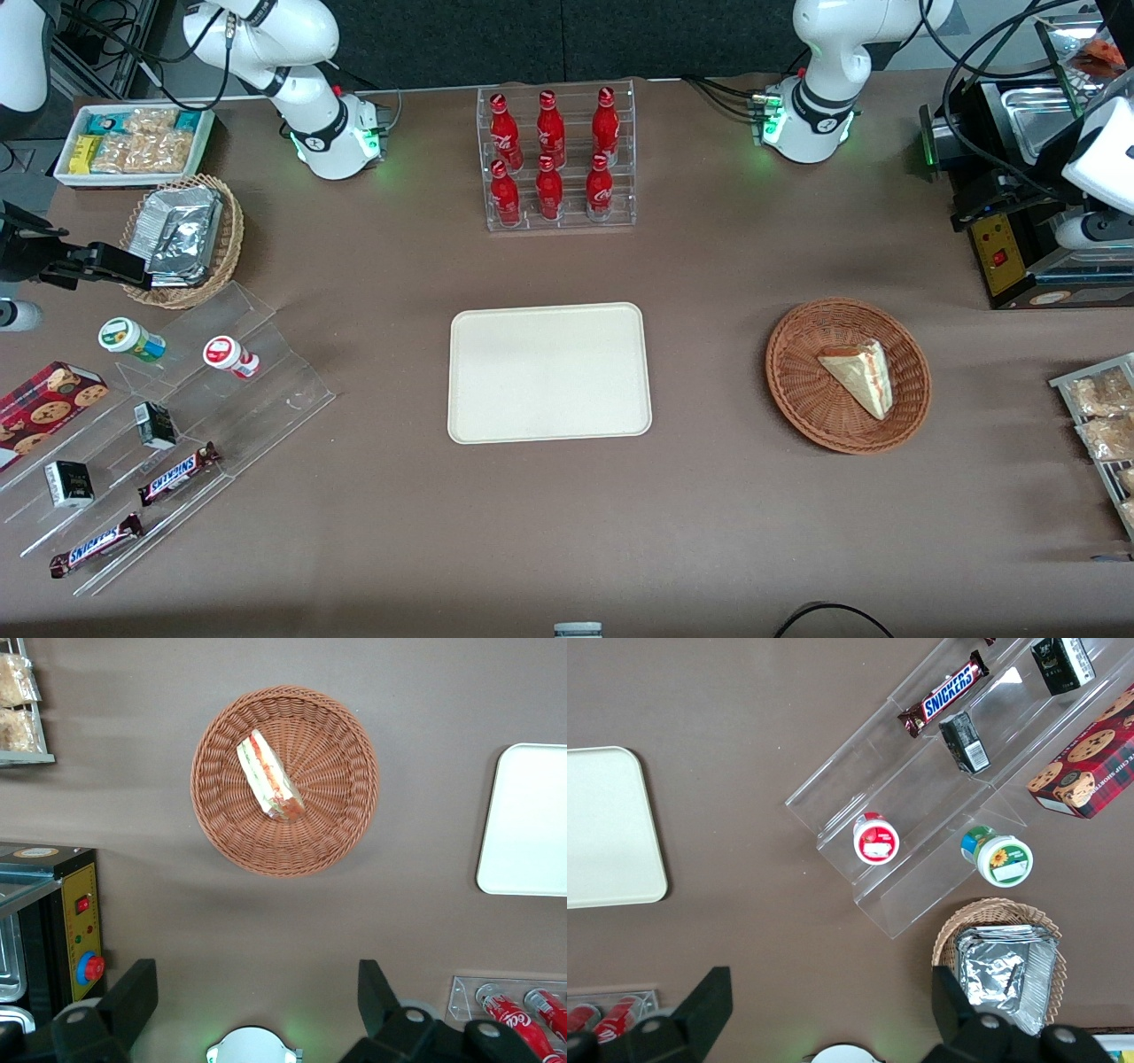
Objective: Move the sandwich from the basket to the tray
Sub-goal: 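Move the left gripper over the sandwich in the wicker basket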
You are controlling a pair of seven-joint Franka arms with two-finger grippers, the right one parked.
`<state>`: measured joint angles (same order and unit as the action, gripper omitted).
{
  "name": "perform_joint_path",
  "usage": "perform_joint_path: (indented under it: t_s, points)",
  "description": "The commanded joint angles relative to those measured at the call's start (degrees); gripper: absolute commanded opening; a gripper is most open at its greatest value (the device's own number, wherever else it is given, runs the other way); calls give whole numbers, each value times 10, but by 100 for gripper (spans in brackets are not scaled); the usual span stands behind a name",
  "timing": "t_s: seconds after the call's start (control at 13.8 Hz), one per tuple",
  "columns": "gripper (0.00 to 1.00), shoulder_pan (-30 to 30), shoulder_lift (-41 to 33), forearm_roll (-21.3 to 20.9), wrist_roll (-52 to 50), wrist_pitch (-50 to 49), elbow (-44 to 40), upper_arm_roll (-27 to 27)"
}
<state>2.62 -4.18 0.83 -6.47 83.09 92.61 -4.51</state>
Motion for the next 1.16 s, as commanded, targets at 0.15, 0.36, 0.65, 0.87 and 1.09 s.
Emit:
perform_joint_path:
  t_s: [0.15, 0.36, 0.65, 0.87, 1.09]
  points:
    - [100, -1, 25, 7, 1, -24, -20, 1]
    - [100, 2, 67, -24, -23, 0, -12, 3]
    - [100, 6, 70, -35, -195, 150, 118, 5]
    - [100, 5, 78, -36, -328, 278, 204, 4]
    - [100, 6, 81, -28, -338, 365, 267, 4]
